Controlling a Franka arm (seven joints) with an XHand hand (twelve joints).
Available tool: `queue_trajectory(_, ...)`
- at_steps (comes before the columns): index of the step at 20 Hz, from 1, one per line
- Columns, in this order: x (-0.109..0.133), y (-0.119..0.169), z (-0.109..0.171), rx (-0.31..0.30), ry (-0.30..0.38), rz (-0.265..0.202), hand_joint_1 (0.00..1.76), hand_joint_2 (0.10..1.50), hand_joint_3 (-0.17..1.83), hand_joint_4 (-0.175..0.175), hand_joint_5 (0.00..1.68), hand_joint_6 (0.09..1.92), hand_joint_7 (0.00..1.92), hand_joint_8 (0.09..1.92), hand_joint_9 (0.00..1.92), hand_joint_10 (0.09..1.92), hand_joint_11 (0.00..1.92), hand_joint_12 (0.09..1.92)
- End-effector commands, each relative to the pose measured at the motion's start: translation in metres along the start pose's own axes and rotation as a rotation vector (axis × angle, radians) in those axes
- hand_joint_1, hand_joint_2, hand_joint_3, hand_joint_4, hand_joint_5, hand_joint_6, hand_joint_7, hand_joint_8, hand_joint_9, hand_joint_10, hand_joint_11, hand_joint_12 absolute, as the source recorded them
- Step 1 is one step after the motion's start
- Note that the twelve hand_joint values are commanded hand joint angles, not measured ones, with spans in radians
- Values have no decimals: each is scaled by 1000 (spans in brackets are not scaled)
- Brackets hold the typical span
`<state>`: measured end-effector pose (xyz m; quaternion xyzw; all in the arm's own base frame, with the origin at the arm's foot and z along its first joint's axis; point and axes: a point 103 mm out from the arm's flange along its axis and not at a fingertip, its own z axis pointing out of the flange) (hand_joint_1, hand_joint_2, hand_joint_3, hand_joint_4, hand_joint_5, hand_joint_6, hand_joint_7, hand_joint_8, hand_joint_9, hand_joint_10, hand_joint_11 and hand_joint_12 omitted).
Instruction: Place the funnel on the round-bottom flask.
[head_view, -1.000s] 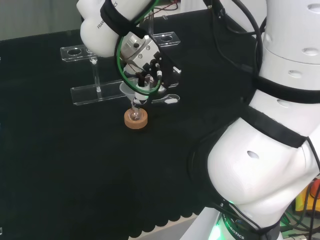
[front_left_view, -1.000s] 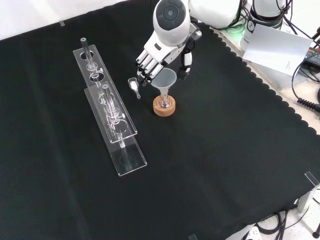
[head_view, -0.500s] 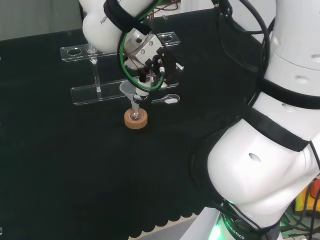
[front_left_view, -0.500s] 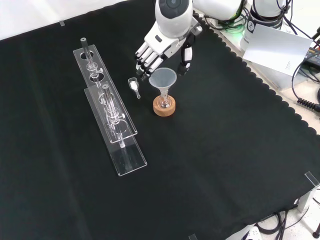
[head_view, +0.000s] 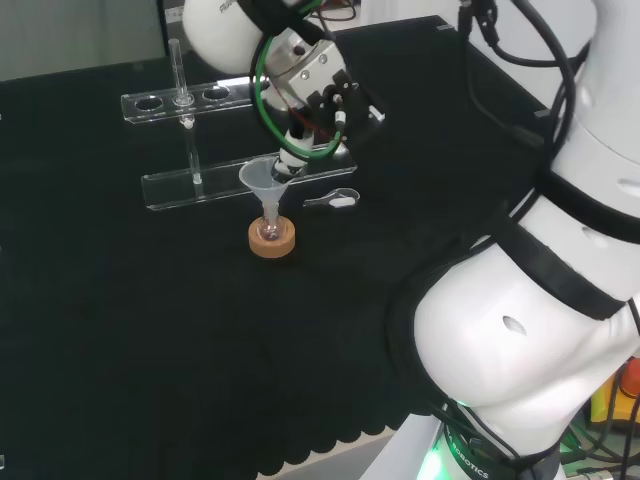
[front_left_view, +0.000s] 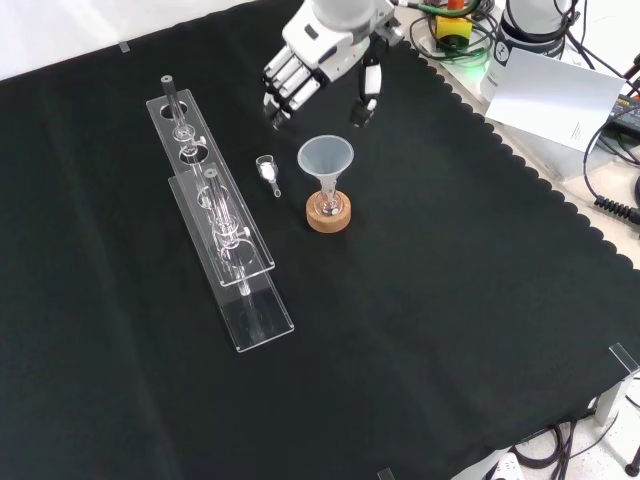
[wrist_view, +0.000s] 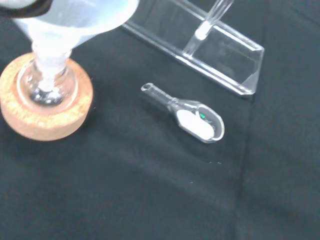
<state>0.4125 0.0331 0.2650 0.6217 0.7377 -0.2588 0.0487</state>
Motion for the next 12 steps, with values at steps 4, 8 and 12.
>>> queue_trajectory(4,-43,-24,5,-23,114,74,622,635,450,-40,122,87,0,561,184,777,130,1412)
queue_trajectory(8,-58,-25,15,-28,166,89,634,642,453,-40,140,87,9,600,202,769,132,1411)
queue_trajectory(12,-67,-21,28,-19,200,97,644,646,456,-41,164,87,30,628,221,767,138,1412)
